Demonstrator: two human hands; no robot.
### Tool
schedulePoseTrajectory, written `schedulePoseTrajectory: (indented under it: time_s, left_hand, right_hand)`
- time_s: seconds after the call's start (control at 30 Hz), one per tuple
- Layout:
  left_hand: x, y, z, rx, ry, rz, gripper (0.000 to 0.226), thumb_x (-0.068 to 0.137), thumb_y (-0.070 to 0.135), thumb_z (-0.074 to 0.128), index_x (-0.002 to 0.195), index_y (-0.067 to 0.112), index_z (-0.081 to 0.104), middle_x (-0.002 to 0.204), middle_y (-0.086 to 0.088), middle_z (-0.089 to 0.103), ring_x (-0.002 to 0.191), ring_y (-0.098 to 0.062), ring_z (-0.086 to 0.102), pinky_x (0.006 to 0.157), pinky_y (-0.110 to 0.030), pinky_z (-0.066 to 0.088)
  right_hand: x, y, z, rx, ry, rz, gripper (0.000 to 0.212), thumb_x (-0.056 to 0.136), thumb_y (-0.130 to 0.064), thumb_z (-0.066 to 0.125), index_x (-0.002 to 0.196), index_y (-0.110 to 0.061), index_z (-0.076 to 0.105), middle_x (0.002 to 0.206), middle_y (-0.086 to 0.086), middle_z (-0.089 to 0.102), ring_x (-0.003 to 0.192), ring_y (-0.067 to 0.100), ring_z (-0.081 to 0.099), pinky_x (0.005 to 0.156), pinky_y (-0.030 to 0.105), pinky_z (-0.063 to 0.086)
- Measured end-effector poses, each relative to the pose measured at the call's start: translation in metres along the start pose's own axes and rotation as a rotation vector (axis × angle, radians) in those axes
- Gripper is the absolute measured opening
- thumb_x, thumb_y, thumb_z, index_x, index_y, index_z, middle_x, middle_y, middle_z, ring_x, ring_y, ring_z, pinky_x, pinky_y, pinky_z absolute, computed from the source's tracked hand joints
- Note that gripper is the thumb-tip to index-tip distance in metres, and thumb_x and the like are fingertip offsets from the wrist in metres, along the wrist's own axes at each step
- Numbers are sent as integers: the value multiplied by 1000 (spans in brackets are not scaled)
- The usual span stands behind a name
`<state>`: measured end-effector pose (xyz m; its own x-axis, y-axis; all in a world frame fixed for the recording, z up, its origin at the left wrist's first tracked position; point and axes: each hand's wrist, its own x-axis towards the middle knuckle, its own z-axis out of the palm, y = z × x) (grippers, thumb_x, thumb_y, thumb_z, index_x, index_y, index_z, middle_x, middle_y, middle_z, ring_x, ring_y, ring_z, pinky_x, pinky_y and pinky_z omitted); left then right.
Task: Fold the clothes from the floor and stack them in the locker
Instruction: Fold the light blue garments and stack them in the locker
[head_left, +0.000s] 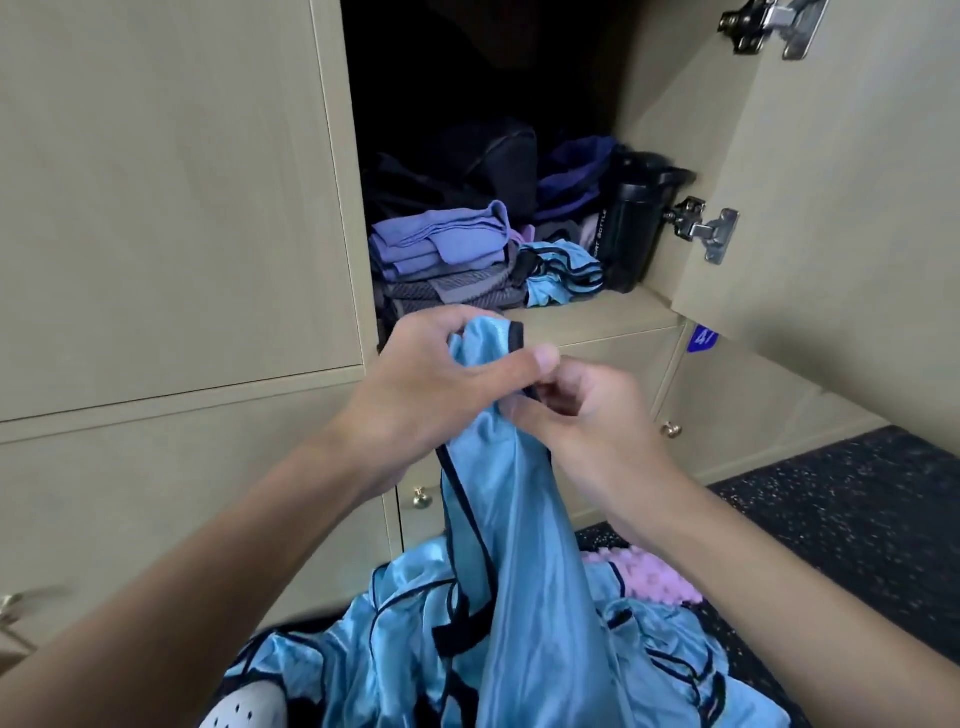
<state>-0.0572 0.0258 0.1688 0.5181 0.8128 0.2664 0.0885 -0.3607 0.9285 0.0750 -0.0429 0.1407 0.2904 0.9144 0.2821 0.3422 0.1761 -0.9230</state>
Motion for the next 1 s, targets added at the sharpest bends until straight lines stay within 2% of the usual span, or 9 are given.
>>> schedulePoseTrajectory:
  time_s: [0.1,0.2,0.4,0.53,0.63,0.73,0.8,0.87,1.0]
  left_hand:
    - [1,-2,1,53,4,22,24,84,21,79,70,8,65,61,3,63,57,-10,55,54,-23,47]
    - [1,-3,-2,80,64,66,36,89,17,74,60,21,53,53,14,48,51,-6,41,50,-18,36]
    - [6,9,-27,137,173,90,18,101,17,57,92,4,51,77,7,76,87,-30,69,80,-50,54]
    - [5,6,-35,300,243,125,10,99,12,58,89,10,57,76,8,71,67,-7,55,64,-19,43]
    - [-1,9,-24,411,107,151,13,100,15,56,88,13,60,86,-3,64,64,-1,48,58,-9,38]
    - [-12,11,-8,444,-141,111,29,85,51,63,89,22,68,72,8,64,57,2,52,54,-14,43]
    - [-19,12,-1,456,-293,58,51,69,70,68,96,26,72,81,13,70,70,0,64,70,-22,54]
    - [-22,11,1,461,-372,21,51,69,61,77,95,18,76,86,4,73,77,-11,68,78,-34,55]
    - [-22,14,2,433,-318,21,15,82,22,78,76,8,74,77,-15,69,61,-15,53,63,-43,48]
  right_hand:
    - [-2,1,0,10,0,-12,3,86,-3,72,86,-6,71,75,5,70,68,12,61,66,27,52]
    - [-9,3,-6,57,-66,79,8,88,-5,70,90,-13,71,75,-6,71,71,6,65,69,17,52]
    - [-16,-1,-30,-4,-157,190,9,92,-19,66,96,-21,73,81,-6,71,77,2,61,84,25,48]
    - [-18,-13,-45,-75,-246,163,14,94,-9,62,102,-10,73,89,0,74,76,2,62,76,16,48]
    - [-21,-16,-48,-176,-219,83,8,89,-5,67,89,-11,73,79,4,68,71,7,56,71,20,44]
    - [-24,-15,-47,-203,-173,35,12,86,-3,71,82,-14,72,81,8,72,72,10,58,72,25,48]
    - [-25,-15,-48,-213,-165,11,14,85,-3,71,81,-16,72,83,10,72,73,13,60,73,32,51]
    - [-27,-15,-49,-207,-163,0,19,85,0,69,79,-18,71,81,8,73,72,12,62,73,31,53]
    - [-28,-13,-55,-223,-178,15,17,84,-1,71,80,-17,70,74,3,71,66,8,59,70,25,51]
